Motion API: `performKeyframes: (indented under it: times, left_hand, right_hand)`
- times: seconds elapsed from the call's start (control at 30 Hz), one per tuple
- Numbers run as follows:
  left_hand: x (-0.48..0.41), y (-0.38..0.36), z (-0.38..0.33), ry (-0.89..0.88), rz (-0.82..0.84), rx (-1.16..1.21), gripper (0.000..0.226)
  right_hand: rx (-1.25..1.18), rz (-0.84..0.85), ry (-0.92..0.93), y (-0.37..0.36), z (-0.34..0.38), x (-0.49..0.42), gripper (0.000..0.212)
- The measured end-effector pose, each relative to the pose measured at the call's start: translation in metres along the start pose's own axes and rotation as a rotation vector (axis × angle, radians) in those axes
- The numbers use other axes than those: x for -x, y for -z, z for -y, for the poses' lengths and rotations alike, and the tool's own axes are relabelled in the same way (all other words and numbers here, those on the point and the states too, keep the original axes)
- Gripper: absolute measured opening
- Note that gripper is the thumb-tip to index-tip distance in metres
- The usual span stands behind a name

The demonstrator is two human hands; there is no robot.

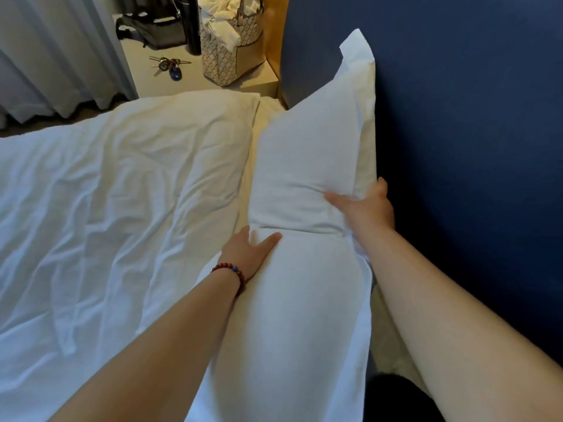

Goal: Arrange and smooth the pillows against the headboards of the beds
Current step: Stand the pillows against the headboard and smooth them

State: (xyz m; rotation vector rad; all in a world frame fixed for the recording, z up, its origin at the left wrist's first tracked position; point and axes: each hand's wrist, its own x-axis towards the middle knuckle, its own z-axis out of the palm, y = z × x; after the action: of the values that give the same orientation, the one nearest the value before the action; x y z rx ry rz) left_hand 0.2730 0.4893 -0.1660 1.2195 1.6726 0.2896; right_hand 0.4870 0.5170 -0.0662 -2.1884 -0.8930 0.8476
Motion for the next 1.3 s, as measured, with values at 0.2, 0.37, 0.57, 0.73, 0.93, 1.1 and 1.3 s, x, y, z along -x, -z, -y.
performKeyframes:
  times: [0.2, 0.37, 0.57, 0.73, 0.93, 1.1, 1.3]
  left_hand:
    - [0.066, 0.006, 0.040, 0.136, -0.119, -0.218, 0.098]
    - [0.122, 0.003, 0.073, 0.367, -0.339, -0.093, 0.115]
    - [0.175, -0.019, 0.075, 0.799, -0.449, 0.472, 0.128]
    - [0.181, -0.018, 0.065, 0.838, -0.429, 0.616, 0.120]
    - [0.183, -0.003, 0.047, 0.689, -0.480, 0.732, 0.092]
    - [0.169, 0.029, 0.026, 0.454, -0.692, 0.729, 0.092]
    - [0.127, 0.105, 0.006, 0.125, -0.890, 0.545, 0.102]
  right_hand:
    - [0.000, -0.054, 0.093, 0.004, -0.044, 0.009, 0.064]
    - [-0.016, -0.069, 0.175, 0.007, -0.078, 0.036, 0.065]
    - [-0.055, 0.014, 0.221, 0.028, -0.095, 0.056, 0.071]
    - [-0.096, 0.014, 0.239, 0.023, -0.092, 0.058, 0.069]
    - [-0.161, 0.016, 0.293, 0.021, -0.066, 0.058, 0.046]
    - [-0.224, -0.047, 0.364, 0.010, -0.040, 0.060, 0.040]
    - [-0.504, -0.071, 0.302, -0.016, 0.002, 0.058, 0.052]
